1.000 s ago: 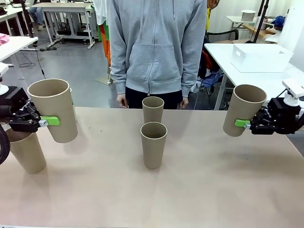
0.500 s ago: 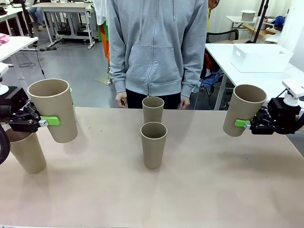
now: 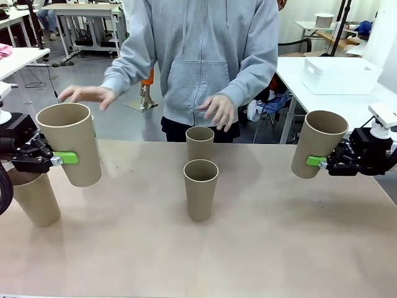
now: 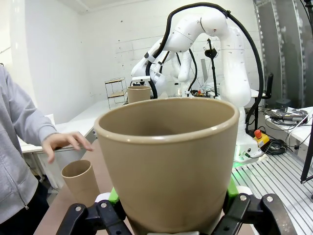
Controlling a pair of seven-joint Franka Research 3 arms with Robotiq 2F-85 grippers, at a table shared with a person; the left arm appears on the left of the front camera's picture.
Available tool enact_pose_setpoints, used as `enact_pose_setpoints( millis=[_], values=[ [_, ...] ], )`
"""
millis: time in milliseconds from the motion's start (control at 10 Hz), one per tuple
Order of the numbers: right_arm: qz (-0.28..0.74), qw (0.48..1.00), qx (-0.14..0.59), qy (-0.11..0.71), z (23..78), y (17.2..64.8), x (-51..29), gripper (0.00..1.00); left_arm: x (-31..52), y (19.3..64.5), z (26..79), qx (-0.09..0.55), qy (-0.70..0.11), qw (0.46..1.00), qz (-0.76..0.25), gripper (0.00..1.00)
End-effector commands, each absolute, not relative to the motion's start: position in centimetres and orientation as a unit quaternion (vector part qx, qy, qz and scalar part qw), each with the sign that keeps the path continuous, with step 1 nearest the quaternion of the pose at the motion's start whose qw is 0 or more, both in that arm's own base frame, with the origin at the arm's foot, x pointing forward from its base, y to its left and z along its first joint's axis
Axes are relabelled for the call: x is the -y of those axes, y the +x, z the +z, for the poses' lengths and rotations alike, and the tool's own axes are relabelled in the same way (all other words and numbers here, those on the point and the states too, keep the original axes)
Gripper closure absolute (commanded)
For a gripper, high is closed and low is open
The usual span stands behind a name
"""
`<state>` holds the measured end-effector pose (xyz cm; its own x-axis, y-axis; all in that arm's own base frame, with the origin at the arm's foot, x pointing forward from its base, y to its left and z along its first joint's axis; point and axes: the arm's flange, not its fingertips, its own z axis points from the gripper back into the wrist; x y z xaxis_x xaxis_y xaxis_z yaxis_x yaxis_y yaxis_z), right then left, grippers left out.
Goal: Stack the cups and store them in the basket.
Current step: Place the stack of Reusable plastic cups into the Pantry Basket.
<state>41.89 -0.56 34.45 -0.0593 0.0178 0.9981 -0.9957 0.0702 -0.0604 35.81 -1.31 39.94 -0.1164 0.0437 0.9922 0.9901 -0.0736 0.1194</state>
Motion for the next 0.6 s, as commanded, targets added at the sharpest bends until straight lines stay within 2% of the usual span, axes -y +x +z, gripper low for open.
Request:
enact_pose_setpoints(
  millis=[0,500],
  values=[
    [0.502,0.504,0.530,0.462,34.73,41.87,0.50,0.16,1.34,35.68,40.28,0.516,-0.500,0.444,-0.535,0.14],
    [0.502,0.504,0.530,0.462,34.73,41.87,0.50,0.16,1.34,35.68,40.28,0.516,-0.500,0.444,-0.535,0.14]
  ],
)
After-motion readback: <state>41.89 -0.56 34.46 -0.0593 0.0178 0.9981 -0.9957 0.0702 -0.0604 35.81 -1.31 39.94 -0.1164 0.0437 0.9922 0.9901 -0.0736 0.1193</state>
